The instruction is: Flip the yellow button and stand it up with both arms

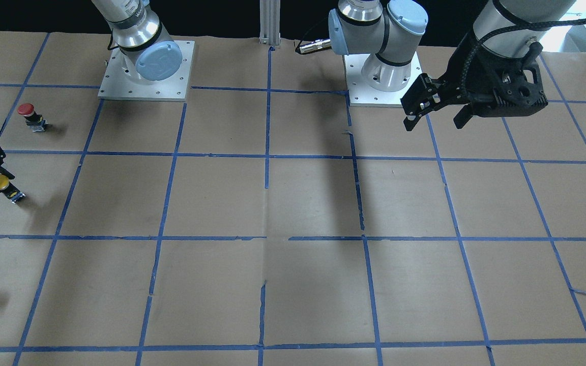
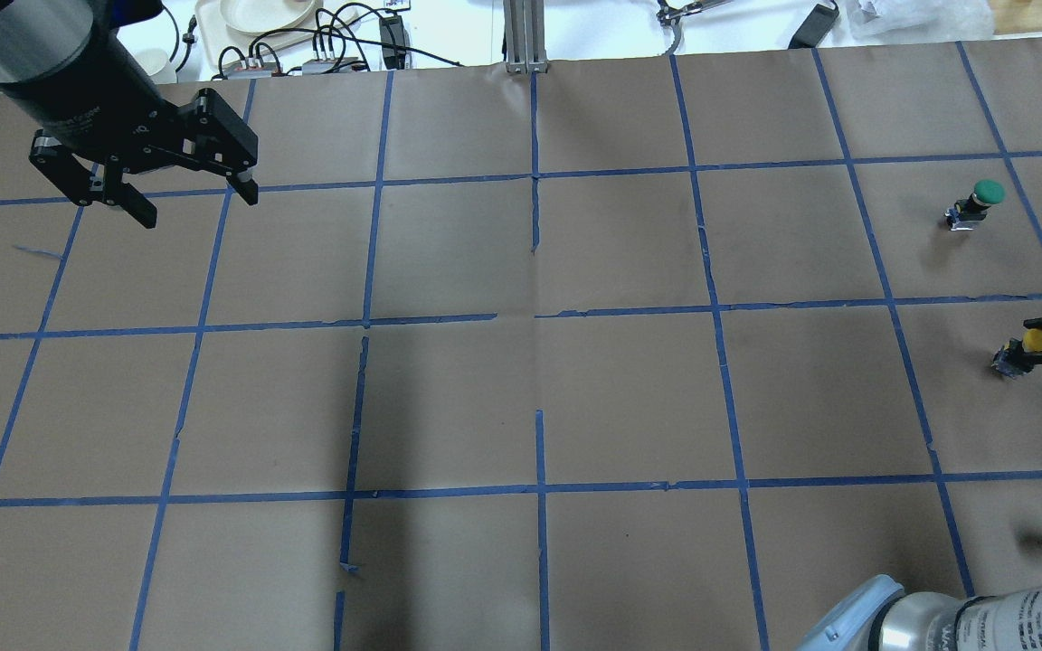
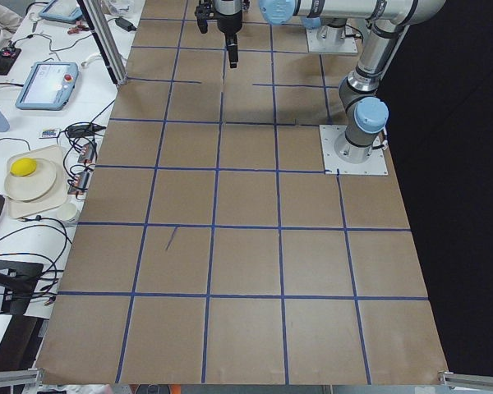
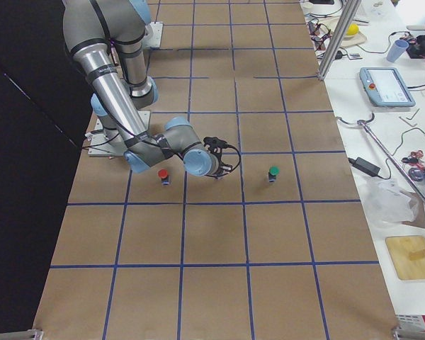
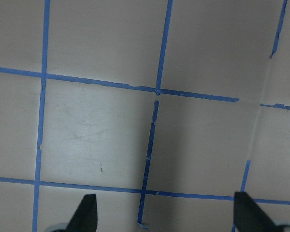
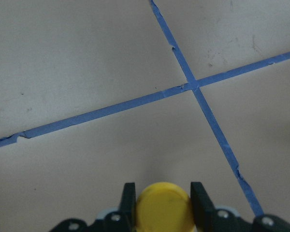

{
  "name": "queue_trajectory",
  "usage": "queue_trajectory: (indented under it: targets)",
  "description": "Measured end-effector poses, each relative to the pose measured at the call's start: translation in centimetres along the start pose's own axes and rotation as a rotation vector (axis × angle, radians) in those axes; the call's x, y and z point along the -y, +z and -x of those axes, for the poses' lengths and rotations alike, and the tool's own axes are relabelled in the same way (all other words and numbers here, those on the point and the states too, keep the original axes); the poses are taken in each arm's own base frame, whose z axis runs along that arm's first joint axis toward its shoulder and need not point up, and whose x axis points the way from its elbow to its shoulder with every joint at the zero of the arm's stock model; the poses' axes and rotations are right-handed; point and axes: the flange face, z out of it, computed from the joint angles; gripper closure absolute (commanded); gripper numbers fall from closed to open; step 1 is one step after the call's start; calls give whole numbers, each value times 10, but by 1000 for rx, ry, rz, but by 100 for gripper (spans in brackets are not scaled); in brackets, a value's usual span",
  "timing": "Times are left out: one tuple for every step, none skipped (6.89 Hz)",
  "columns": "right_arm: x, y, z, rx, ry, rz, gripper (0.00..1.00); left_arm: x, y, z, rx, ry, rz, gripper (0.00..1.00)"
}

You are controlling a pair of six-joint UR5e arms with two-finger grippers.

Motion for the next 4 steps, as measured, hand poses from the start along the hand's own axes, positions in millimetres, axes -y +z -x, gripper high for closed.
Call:
queue_trajectory:
  targets:
    - [0, 1, 1, 5, 7, -1, 7, 0, 5, -1, -1, 2, 12, 0]
    - [0, 2, 2, 11, 15, -3, 1, 0, 17, -2, 0, 2, 40, 0]
    - [0, 2, 2, 13, 27, -3, 1, 0, 27, 0, 2, 0, 61, 0]
    - [1, -1, 2, 13, 62, 7, 1, -1, 29, 0, 5, -1, 67, 0]
